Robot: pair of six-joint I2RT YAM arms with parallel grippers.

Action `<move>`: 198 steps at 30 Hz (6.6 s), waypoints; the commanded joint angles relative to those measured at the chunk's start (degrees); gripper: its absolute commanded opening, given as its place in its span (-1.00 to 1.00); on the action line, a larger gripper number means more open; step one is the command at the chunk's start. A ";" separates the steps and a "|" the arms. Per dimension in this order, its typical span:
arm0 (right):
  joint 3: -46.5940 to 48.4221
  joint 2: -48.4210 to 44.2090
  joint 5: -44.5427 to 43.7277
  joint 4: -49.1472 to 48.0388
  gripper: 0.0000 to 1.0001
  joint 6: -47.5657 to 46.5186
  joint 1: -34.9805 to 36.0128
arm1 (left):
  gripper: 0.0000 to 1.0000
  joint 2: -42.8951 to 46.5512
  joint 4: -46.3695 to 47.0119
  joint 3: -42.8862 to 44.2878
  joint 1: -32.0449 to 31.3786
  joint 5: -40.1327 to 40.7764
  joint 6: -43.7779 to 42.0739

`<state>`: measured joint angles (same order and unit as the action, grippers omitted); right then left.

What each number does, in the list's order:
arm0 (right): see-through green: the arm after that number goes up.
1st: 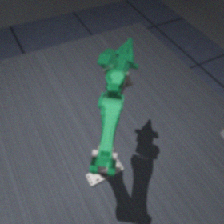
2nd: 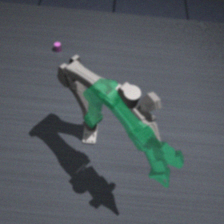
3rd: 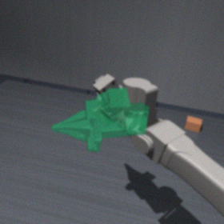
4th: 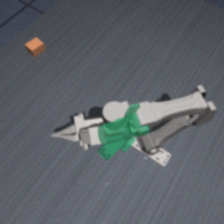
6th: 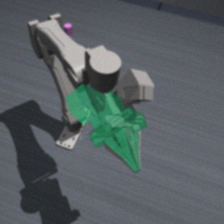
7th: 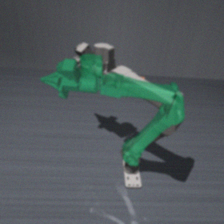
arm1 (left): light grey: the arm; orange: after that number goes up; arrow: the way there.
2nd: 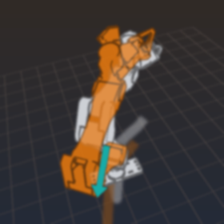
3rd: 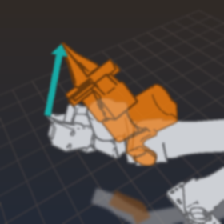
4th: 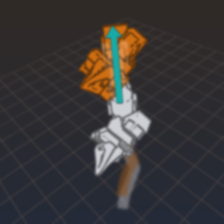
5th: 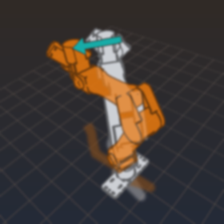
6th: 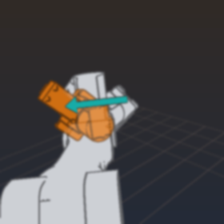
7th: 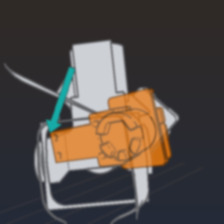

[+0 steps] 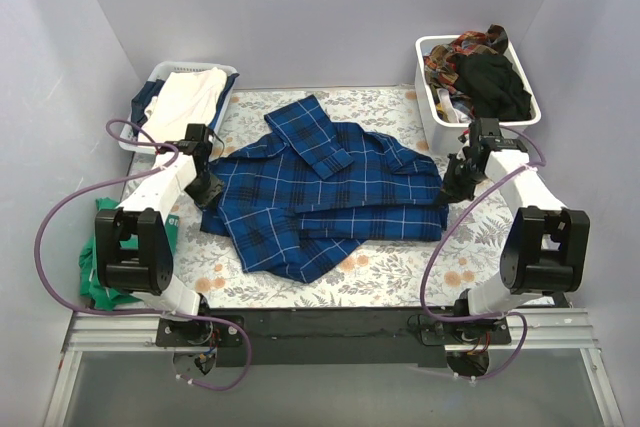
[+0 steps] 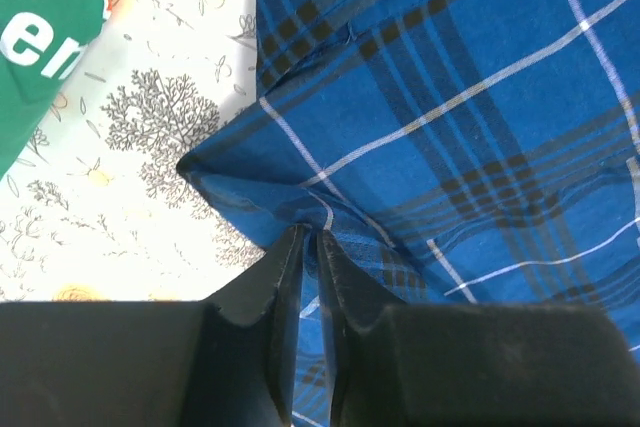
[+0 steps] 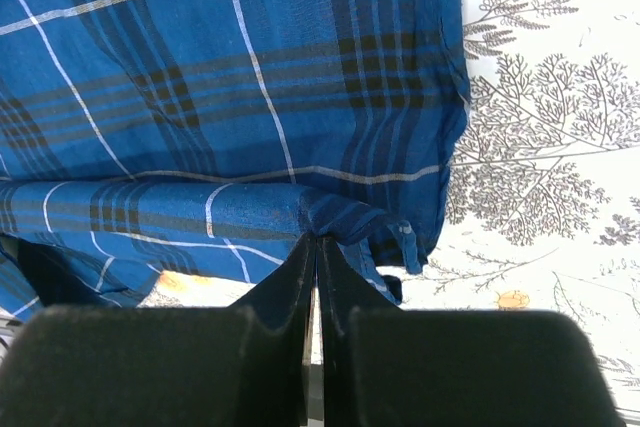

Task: Fold and stack the long sleeve shirts
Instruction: Fold the shirt

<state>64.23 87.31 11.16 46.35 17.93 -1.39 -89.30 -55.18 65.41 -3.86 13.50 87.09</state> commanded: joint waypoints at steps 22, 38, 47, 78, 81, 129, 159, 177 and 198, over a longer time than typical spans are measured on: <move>10.05 -5.47 -9.04 -2.84 -0.08 -2.02 7.08 | 0.50 7.71 5.34 2.81 0.34 -8.46 -6.49; -0.68 -3.83 -10.81 -6.71 -0.03 -9.94 49.98 | 0.51 8.27 9.65 -4.15 -0.10 -17.80 -10.62; -0.68 5.92 -1.76 -10.49 -0.08 -14.32 56.58 | 0.53 4.13 15.17 -4.32 -0.10 -15.87 -10.80; -5.43 12.45 -5.01 -13.58 -0.97 -16.70 56.85 | 0.54 -5.36 16.68 0.60 -0.10 -11.65 -10.18; -4.29 10.17 -4.22 -11.46 -0.97 -16.53 57.72 | 0.54 -5.45 16.68 0.51 -0.10 -10.95 -10.18; 29.27 6.29 -16.60 -6.62 -0.97 -6.16 42.08 | 0.54 -7.65 14.92 2.00 -0.01 -5.06 -9.75; 10.19 1.89 -14.94 -7.94 0.17 2.29 28.20 | 0.54 -10.11 13.87 5.17 -0.01 -3.83 -9.57; 8.02 11.83 -4.48 -11.37 0.13 -8.09 37.42 | 0.54 -9.84 13.96 4.55 -0.10 -5.15 -9.66; 6.79 12.10 -19.68 -10.93 0.24 -6.24 40.06 | 0.54 -9.58 14.40 3.94 -0.10 -5.50 -9.92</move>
<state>68.69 103.26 -3.62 35.59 11.81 38.79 -100.12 -41.12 69.91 -3.88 8.08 77.76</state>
